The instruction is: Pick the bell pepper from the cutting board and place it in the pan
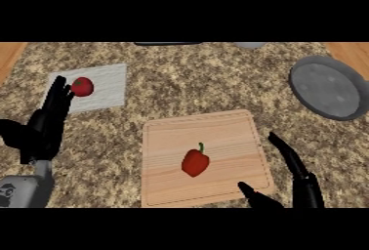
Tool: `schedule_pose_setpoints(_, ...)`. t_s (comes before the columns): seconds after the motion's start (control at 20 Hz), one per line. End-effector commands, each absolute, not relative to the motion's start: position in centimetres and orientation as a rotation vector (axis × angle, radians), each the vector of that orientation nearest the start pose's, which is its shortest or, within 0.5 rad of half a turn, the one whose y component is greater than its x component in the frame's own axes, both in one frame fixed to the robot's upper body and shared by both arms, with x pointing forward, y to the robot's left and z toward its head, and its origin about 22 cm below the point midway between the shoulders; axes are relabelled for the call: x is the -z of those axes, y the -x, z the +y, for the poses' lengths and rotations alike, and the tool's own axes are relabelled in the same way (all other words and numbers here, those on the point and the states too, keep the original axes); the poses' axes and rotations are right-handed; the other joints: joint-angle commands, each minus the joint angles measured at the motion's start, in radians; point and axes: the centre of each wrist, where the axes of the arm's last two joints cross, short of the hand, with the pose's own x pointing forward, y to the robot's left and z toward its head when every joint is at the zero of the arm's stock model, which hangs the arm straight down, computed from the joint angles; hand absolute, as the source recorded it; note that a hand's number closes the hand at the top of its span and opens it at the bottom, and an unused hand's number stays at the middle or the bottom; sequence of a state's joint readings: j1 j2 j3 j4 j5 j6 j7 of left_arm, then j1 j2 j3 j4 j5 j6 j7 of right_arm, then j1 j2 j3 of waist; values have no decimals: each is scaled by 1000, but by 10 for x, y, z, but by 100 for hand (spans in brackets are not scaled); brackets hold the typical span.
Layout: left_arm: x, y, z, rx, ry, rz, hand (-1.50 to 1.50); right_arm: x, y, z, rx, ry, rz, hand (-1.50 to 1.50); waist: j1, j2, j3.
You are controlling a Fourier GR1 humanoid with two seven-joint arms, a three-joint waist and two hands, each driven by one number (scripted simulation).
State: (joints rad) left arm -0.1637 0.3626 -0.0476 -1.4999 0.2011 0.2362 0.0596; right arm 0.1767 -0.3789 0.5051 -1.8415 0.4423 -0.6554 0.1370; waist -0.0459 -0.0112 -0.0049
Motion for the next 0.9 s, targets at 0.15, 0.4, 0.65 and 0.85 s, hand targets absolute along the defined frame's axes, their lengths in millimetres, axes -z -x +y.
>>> schedule_pose_setpoints(0.15, -57, -287, 290, 9, -235, -1603, 0, -75, -128, -211, -648, 745, -1513, -150, 6, 3, -5)
schedule_pose_setpoints(0.4, -47, -292, 283, 56, -230, -1616, 0, -145, -131, -204, -688, 794, -1382, -150, 37, 12, -3)
schedule_pose_setpoints(0.65, -44, -308, 254, 71, -191, -1629, 0, -183, -153, -174, -742, 871, -1376, -150, 58, 18, -1)
schedule_pose_setpoints(0.85, -33, -290, 260, 68, -182, -1621, 0, -202, -182, -140, -750, 872, -1360, -150, 69, 13, 1)
